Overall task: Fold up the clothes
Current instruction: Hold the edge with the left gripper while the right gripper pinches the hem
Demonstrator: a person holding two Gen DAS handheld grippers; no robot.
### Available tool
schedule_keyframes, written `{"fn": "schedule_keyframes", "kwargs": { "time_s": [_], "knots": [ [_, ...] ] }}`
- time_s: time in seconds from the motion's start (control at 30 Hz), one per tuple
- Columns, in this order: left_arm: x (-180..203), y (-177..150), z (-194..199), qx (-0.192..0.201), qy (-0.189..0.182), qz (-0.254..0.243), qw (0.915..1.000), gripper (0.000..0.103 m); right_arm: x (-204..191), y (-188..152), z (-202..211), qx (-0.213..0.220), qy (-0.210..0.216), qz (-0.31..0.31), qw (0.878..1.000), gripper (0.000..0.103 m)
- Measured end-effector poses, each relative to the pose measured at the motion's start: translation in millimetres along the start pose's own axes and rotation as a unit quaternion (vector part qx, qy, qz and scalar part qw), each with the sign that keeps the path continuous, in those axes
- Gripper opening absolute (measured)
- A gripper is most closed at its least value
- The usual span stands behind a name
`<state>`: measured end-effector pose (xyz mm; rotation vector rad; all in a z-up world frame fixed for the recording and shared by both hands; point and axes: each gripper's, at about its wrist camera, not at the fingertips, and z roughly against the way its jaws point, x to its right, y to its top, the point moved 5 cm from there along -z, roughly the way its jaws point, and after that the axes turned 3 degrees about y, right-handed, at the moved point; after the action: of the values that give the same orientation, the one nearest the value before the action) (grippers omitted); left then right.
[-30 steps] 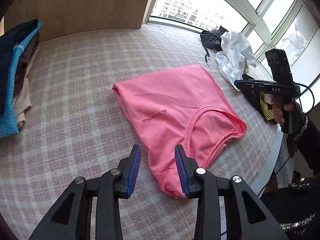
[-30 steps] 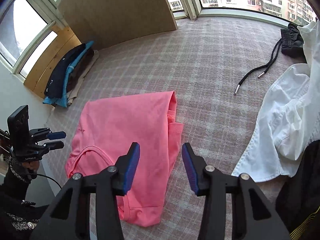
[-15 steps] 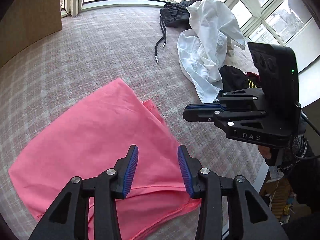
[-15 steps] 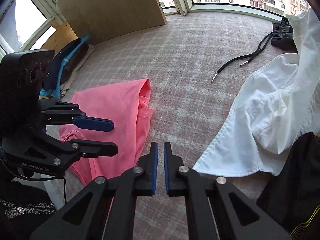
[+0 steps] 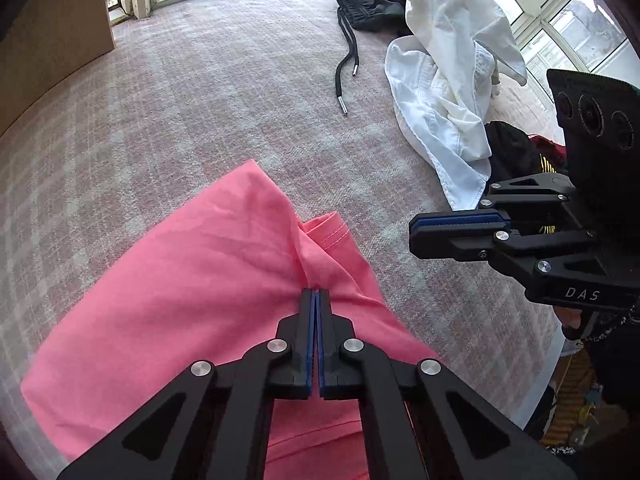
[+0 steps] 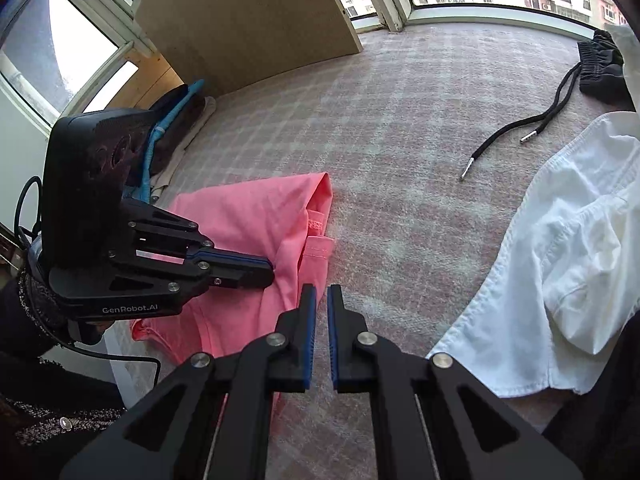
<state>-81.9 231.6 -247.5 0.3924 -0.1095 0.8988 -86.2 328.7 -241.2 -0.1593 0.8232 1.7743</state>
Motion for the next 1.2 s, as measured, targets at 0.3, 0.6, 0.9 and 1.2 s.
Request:
{"fn": "schedule_keyframes", "kwargs": {
  "time_s": [0.3, 0.6, 0.9, 1.2],
  "knots": [
    [4, 13, -5, -0.005, 0.005, 0.014, 0.9999, 0.037, -4, -6, -4, -0.010, -0.001, -0.002, 1.000, 0.006],
    [-7, 12, 9, 0.015, -0.005, 0.001, 0.9999, 0.000, -12, -2, -7, -0.010, 0.009, 0.008, 1.000, 0.006],
    [-21, 10, 55, 0.048, -0.013, 0.002, 0.9988, 0.000, -25, 7, -38, -0.043, 0.019, 0.033, 0.998, 0.026],
    [-13, 12, 50, 0.050, -0.024, -0.006, 0.9985, 0.000, -28, 11, -55, -0.032, -0.026, 0.076, 0.996, 0.007]
  ]
}}
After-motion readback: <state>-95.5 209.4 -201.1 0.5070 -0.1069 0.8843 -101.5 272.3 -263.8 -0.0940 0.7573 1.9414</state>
